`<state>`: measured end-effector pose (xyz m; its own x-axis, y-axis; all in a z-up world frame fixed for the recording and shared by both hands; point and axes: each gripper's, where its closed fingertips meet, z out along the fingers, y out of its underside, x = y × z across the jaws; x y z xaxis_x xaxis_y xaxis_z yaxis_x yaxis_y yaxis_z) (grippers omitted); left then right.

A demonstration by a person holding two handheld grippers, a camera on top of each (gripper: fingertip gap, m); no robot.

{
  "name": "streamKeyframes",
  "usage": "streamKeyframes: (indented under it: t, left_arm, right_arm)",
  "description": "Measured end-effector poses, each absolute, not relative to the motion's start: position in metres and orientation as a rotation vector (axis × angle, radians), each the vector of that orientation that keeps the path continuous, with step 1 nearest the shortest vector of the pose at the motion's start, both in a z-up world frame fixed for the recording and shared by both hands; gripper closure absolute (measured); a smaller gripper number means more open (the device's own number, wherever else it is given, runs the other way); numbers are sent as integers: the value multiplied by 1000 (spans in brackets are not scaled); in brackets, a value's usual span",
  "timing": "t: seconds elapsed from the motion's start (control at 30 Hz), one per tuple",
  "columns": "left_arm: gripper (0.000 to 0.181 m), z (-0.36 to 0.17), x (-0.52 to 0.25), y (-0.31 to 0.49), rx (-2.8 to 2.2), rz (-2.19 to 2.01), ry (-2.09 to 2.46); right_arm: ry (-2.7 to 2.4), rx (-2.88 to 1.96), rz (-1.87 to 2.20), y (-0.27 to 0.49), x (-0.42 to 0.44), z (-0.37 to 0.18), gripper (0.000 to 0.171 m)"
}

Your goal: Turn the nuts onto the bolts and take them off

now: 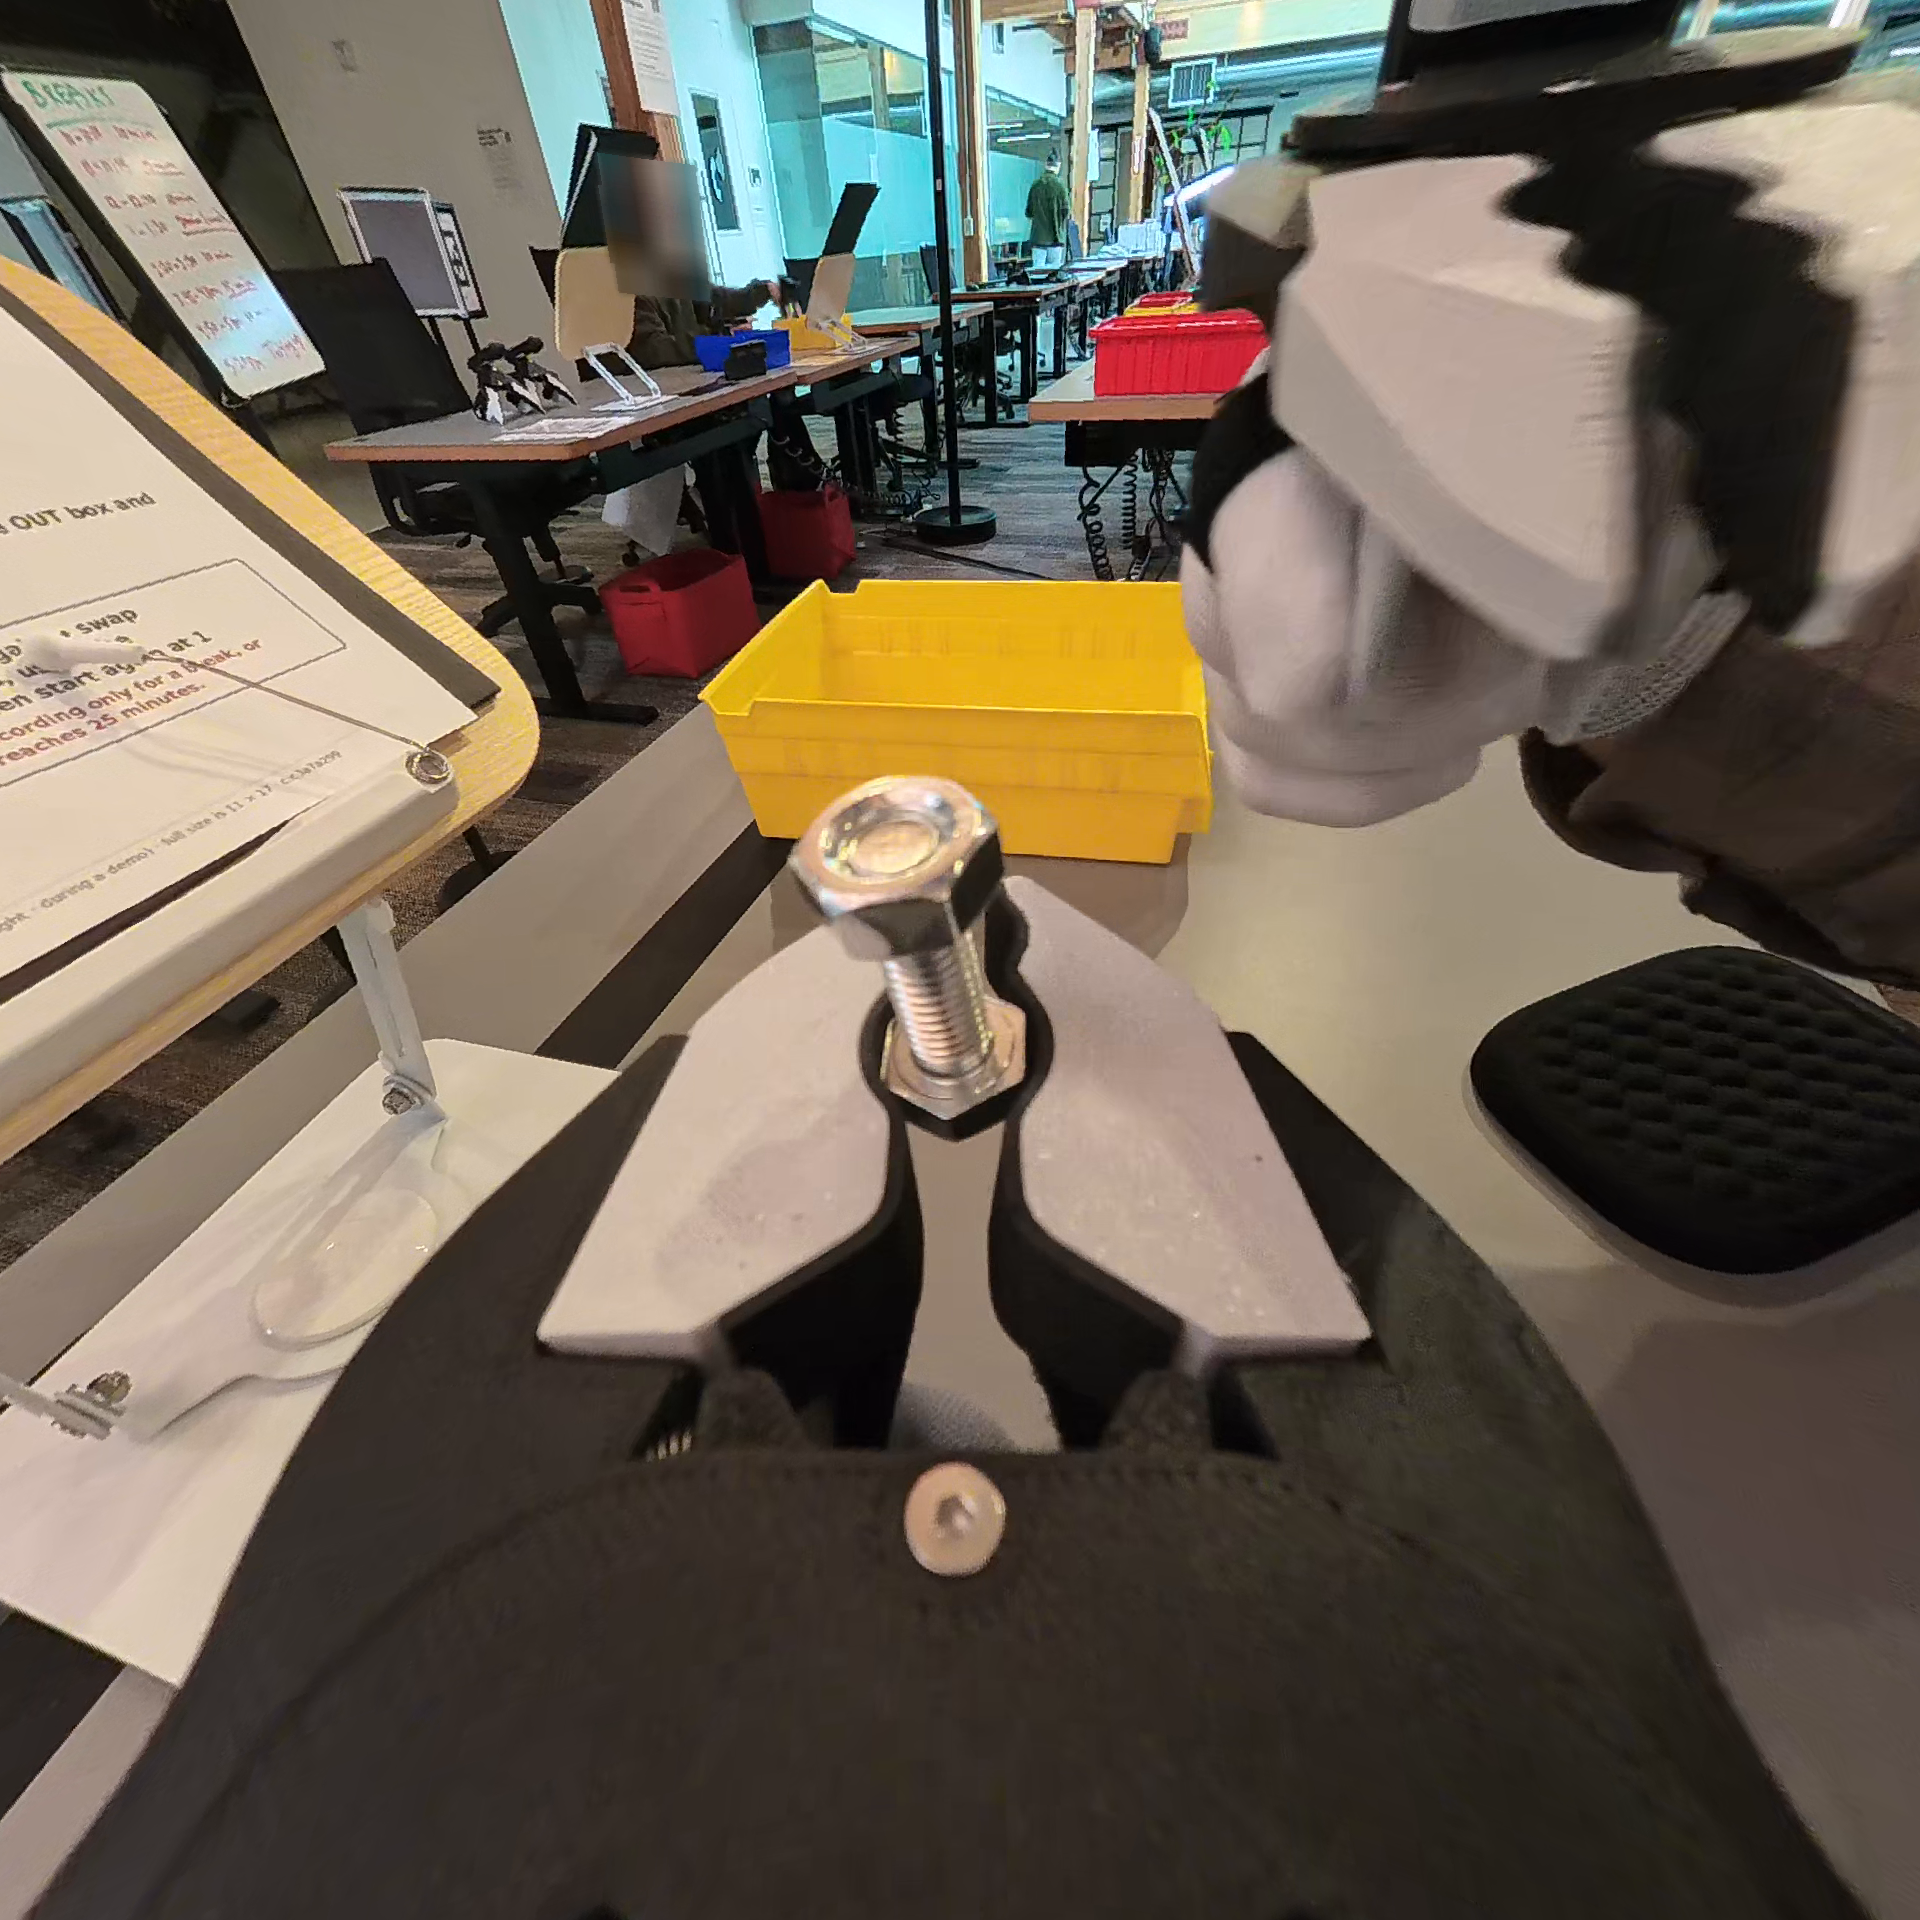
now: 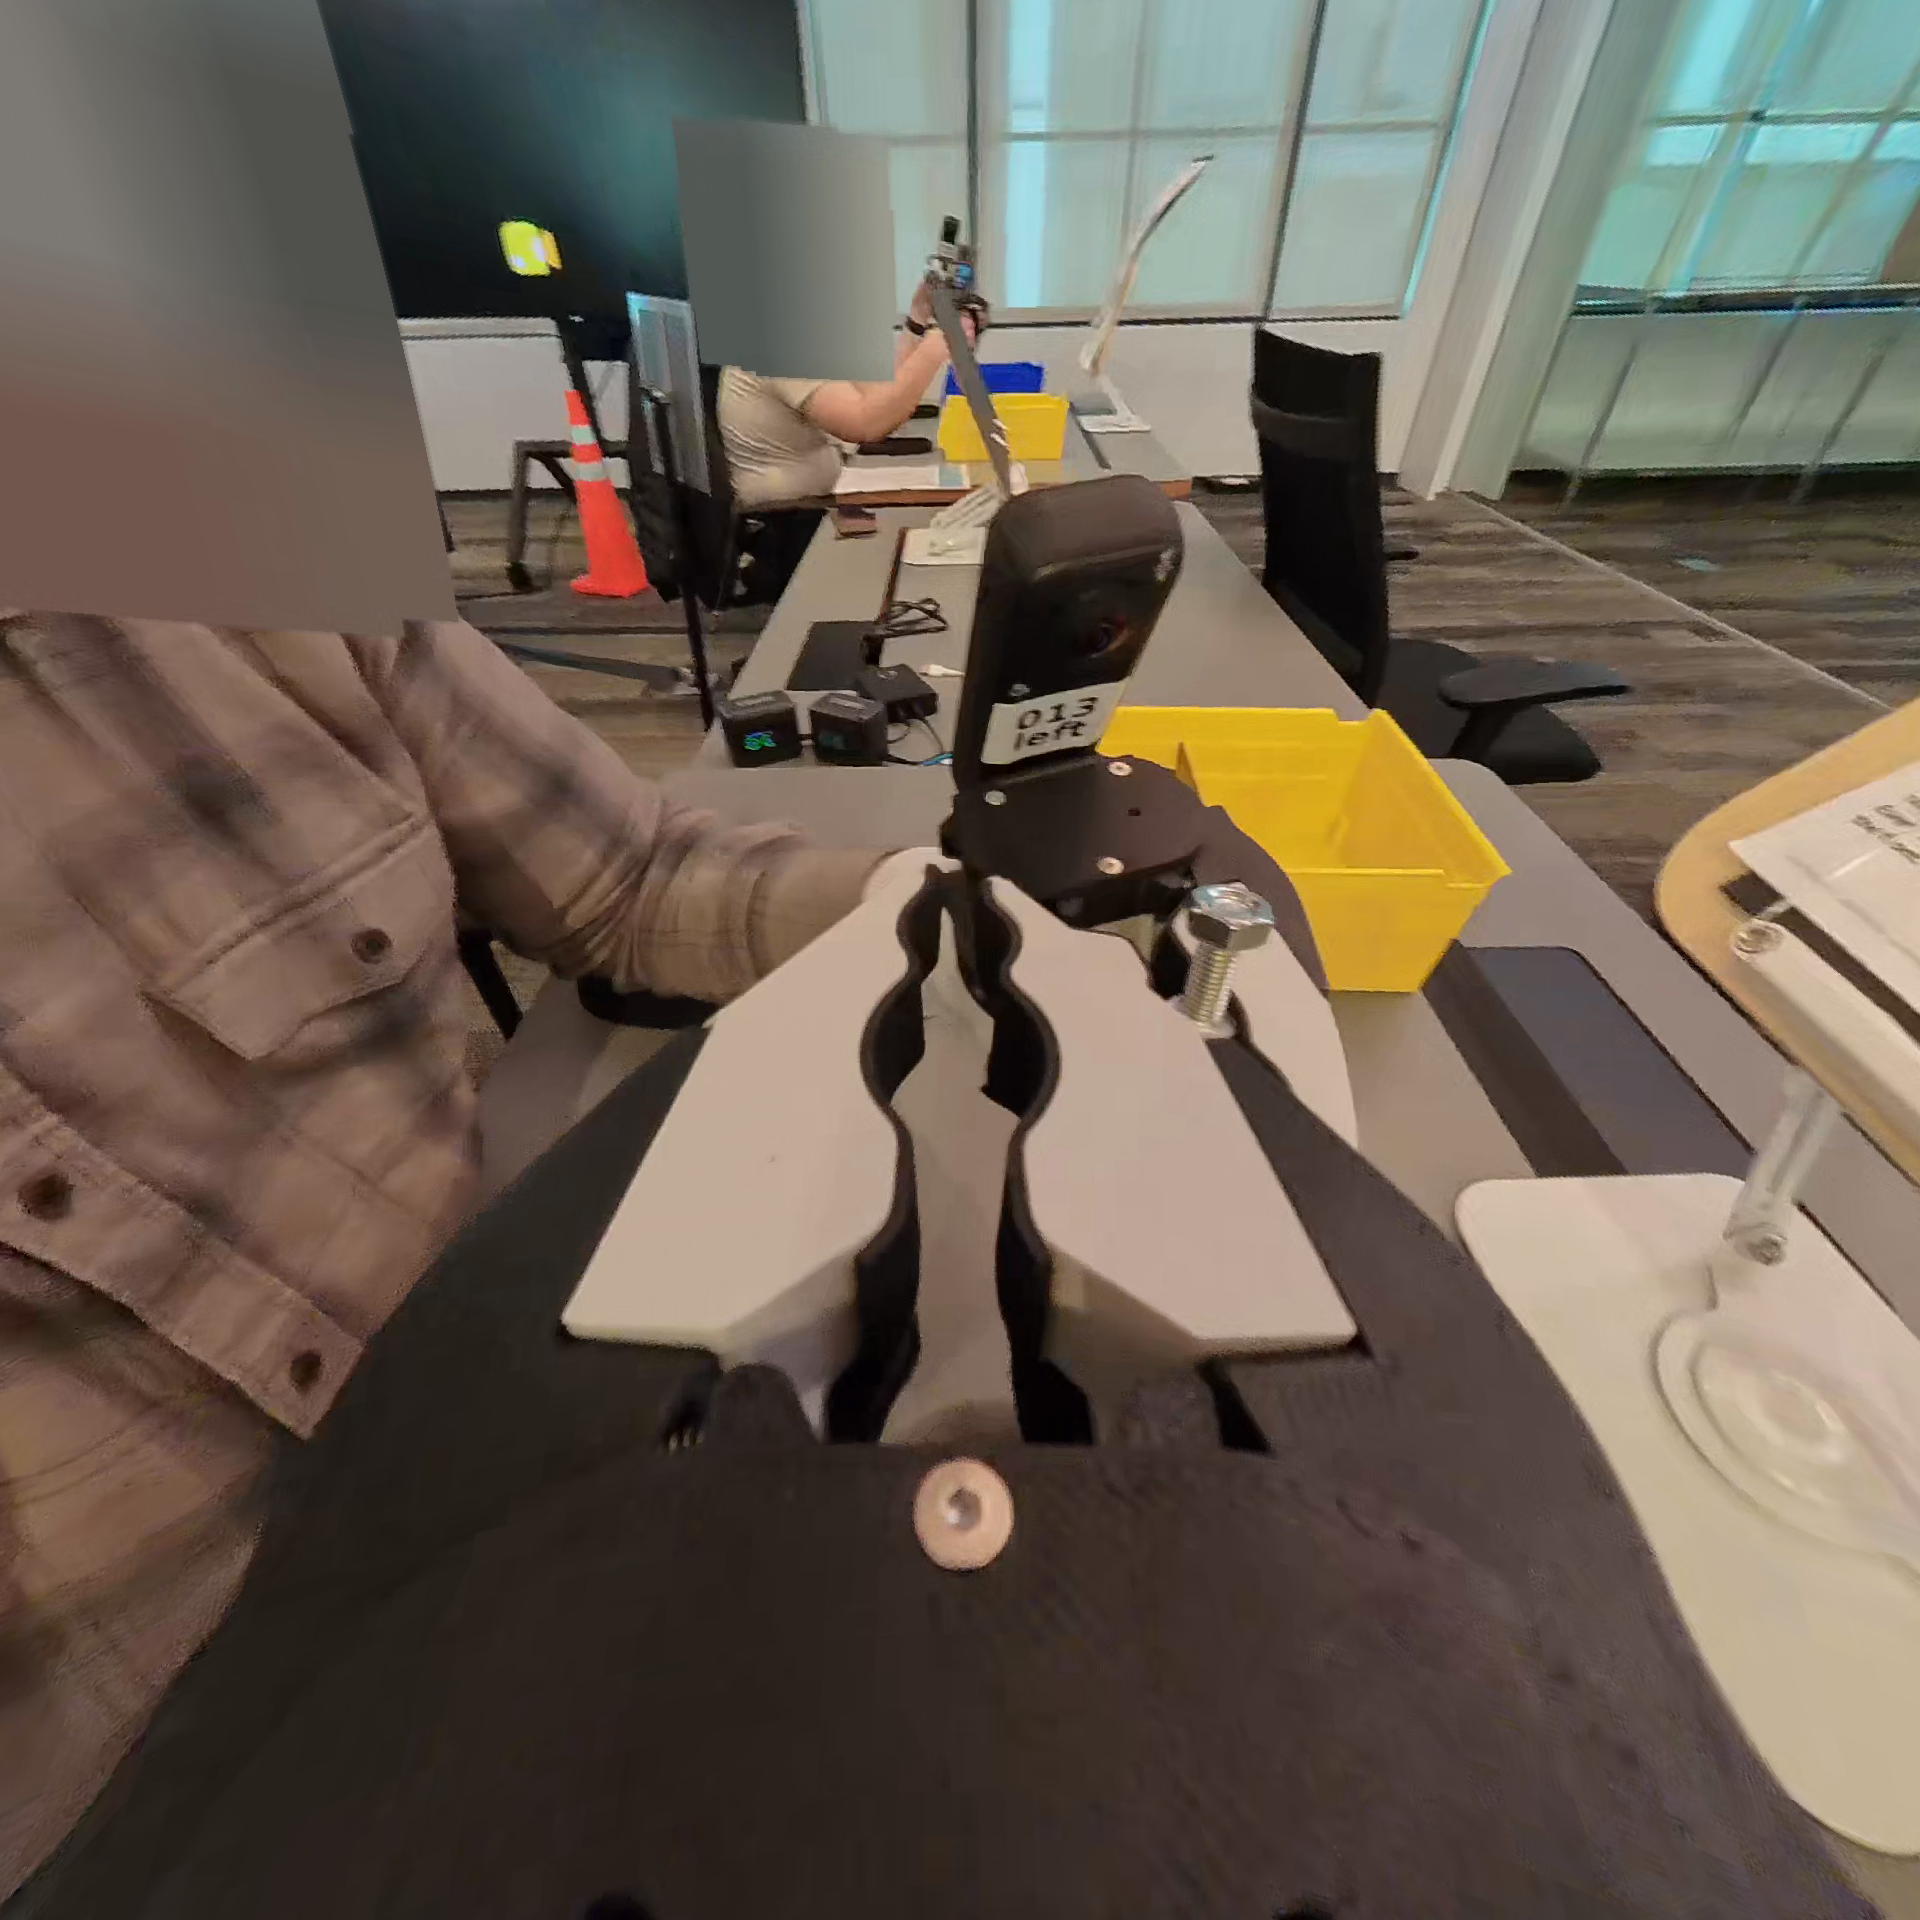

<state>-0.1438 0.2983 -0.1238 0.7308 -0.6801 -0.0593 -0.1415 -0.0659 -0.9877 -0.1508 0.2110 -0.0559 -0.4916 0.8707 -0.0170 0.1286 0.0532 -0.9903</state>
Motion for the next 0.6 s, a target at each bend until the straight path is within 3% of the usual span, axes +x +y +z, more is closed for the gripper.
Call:
streamKeyframes:
  t: [0.03,0.13,0.17,0.37,0.4,0.43,0.47,0.5,0.6]
  left_arm:
    - [171,-124,-143,298,-1605,-501,682]
    - [171,-125,-141,298,-1607,-504,688]
    - [171,-126,-140,298,-1607,-502,690]
    - [171,-126,-142,298,-1610,-500,685]
    - [171,-126,-143,299,-1611,-498,684]
    - [171,-125,-143,299,-1612,-499,682]
    - [171,-125,-143,299,-1611,-500,683]
    - [171,-125,-143,298,-1611,-499,685]
    - [171,-125,-141,297,-1609,-500,690]
  right_arm:
    - [-1669,-1041,1468,218,-154,-56,162]
    - [-1592,-1155,1336,237,-167,-64,96]
    - [-1602,-1172,1305,238,-170,-69,89]
    - [-1626,-1149,1343,228,-171,-70,95]
    - [-1653,-1132,1362,224,-169,-70,107]
    - [-1707,-1086,1406,213,-163,-70,133]
    - [-1709,-1058,1424,209,-162,-67,138]
    - [-1679,-1072,1400,215,-164,-66,136]
    - [-1588,-1141,1341,234,-170,-64,103]
